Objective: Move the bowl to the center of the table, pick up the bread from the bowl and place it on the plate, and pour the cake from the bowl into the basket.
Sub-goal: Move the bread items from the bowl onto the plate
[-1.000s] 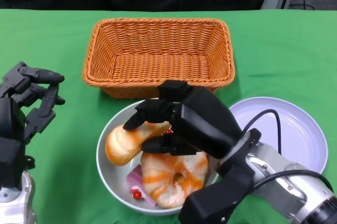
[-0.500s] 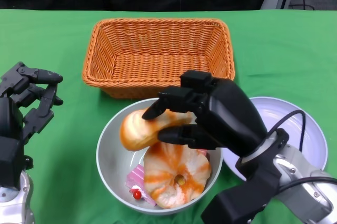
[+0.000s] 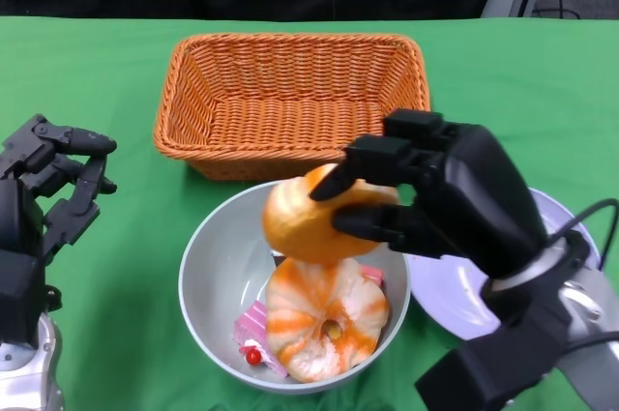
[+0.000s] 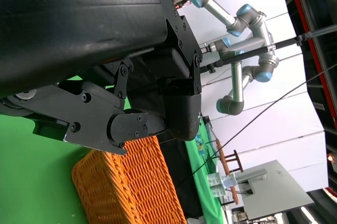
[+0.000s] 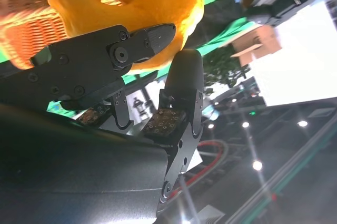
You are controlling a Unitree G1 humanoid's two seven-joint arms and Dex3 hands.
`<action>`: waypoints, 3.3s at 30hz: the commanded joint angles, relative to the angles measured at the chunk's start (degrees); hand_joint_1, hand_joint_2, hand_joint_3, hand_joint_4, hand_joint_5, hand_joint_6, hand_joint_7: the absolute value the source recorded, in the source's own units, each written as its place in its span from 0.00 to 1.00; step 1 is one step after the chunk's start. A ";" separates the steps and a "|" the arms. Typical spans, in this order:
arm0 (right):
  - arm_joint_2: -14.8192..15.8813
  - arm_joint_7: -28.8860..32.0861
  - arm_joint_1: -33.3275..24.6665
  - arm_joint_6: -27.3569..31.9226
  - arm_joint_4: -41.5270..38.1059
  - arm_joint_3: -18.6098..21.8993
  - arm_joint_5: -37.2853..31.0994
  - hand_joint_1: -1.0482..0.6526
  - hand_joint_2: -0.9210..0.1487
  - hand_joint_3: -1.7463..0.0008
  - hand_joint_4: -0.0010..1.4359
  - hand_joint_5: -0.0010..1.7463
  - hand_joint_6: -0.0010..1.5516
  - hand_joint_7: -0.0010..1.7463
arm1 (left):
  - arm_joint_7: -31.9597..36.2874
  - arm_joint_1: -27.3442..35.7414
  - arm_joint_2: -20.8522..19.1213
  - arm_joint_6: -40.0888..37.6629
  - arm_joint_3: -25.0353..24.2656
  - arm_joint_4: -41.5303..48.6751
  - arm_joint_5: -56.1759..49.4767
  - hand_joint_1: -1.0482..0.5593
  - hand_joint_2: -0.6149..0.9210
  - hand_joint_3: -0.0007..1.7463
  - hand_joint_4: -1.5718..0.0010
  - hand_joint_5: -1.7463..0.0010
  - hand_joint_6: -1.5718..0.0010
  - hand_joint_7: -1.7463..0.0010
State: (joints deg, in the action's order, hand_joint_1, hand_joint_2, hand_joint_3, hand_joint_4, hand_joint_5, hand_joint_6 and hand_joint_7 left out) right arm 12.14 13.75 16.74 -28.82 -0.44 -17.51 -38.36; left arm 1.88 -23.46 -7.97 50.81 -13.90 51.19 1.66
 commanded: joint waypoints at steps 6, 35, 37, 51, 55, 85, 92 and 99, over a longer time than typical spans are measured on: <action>2.24 -2.66 -5.80 0.41 5.14 4.75 4.53 0.54 0.03 0.96 0.53 0.87 0.52 0.53 | -0.12 -0.52 -1.47 0.37 -0.15 0.65 0.67 0.55 0.97 0.23 0.52 0.17 0.49 0.35; 2.56 -5.71 -13.08 2.67 8.60 11.85 9.02 0.57 0.41 0.48 0.52 0.91 0.52 0.58 | -0.33 0.12 -1.33 0.24 -0.02 -0.13 0.99 0.54 0.97 0.22 0.51 0.17 0.49 0.36; 2.47 -5.79 -13.02 2.47 8.44 11.74 9.17 0.58 0.41 0.48 0.52 0.92 0.52 0.58 | -0.38 0.06 -1.37 0.44 -0.02 0.05 0.99 0.54 0.98 0.22 0.51 0.17 0.49 0.36; 2.35 -5.76 -13.64 1.75 7.45 11.71 10.26 0.59 0.41 0.49 0.52 0.89 0.52 0.57 | -0.19 0.12 -1.69 0.45 0.01 -0.07 0.69 0.54 0.97 0.23 0.51 0.17 0.49 0.36; 2.43 -6.11 -13.89 1.37 7.34 11.70 11.17 0.58 0.39 0.51 0.51 0.87 0.52 0.57 | -0.40 0.23 -1.58 0.46 0.06 -0.19 0.83 0.54 0.97 0.23 0.51 0.17 0.49 0.35; 2.84 -18.23 -10.26 5.36 9.70 1.21 5.21 0.34 0.10 1.00 0.48 0.21 0.49 0.00 | 0.18 0.38 -0.92 1.19 1.22 -0.20 -0.02 0.56 0.88 0.39 0.52 0.14 0.49 0.35; 2.74 -20.05 -8.79 8.17 8.69 -1.38 2.66 0.30 0.09 1.00 0.42 0.18 0.45 0.00 | -0.02 0.48 -0.73 0.76 1.55 -0.38 -0.02 0.57 0.89 0.40 0.52 0.14 0.49 0.34; 3.38 -24.95 -5.62 13.65 9.04 -3.72 -1.90 0.26 0.07 0.99 0.35 0.14 0.39 0.00 | 0.56 0.70 -0.67 0.87 1.87 -0.64 -0.37 0.58 0.88 0.41 0.52 0.15 0.50 0.34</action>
State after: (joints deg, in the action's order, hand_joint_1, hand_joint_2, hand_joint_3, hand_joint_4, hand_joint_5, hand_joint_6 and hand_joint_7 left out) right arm 14.73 -9.82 9.98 -16.46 7.98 -20.66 -39.38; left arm 1.87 -23.60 -8.03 51.10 -11.82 50.95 1.41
